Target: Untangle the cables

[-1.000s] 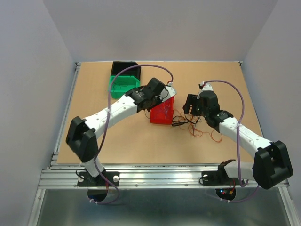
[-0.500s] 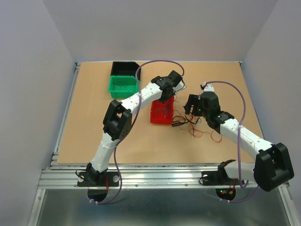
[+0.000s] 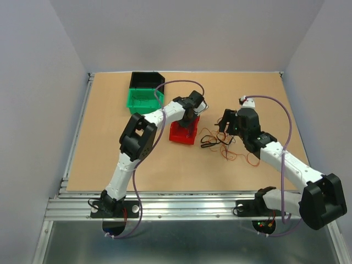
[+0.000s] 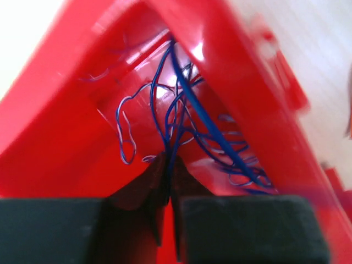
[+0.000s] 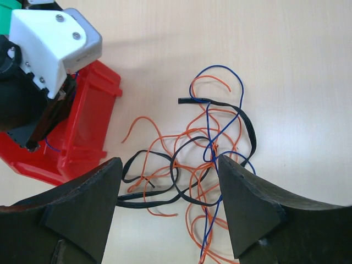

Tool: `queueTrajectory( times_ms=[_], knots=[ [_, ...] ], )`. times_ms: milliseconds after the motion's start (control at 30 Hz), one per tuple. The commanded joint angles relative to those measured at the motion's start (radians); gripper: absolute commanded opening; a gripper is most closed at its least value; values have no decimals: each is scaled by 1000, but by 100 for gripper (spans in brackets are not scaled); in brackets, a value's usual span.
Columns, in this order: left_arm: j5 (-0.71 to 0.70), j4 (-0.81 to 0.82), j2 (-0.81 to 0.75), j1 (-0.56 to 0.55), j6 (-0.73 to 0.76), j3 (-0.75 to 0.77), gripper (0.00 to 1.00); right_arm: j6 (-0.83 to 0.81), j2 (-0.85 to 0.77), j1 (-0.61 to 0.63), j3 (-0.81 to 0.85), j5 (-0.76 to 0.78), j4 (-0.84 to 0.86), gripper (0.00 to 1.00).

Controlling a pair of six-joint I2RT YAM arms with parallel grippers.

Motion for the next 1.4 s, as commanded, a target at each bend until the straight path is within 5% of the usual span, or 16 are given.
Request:
queueTrajectory(
  times_ms=[0,433,700,800,900,933,967,1267,1367],
  knots=[
    [75,85,-154,14,-10,-24,29,14,-14,-2,-23,26,49,75],
    [98,53,-344,14,-6,-35,45,18,187,-3,49,52,10,61],
    [136,211,-556,14,24,-225,60,31,354,-31,126,115,-5,54],
    [142,287,-625,14,46,-303,60,23,385,-34,147,89,-5,46],
    [142,396,-697,14,70,-412,60,21,394,-34,155,74,-6,23],
    [148,425,-714,16,73,-438,60,20,382,-34,152,69,-6,8],
    [164,474,-744,16,84,-484,60,18,364,-36,137,68,-6,4],
    [380,643,-848,17,81,-652,60,6,-4,-33,-10,-118,56,1],
    [460,764,-909,17,76,-761,61,-28,-191,-33,-69,-292,148,0]
  ],
)
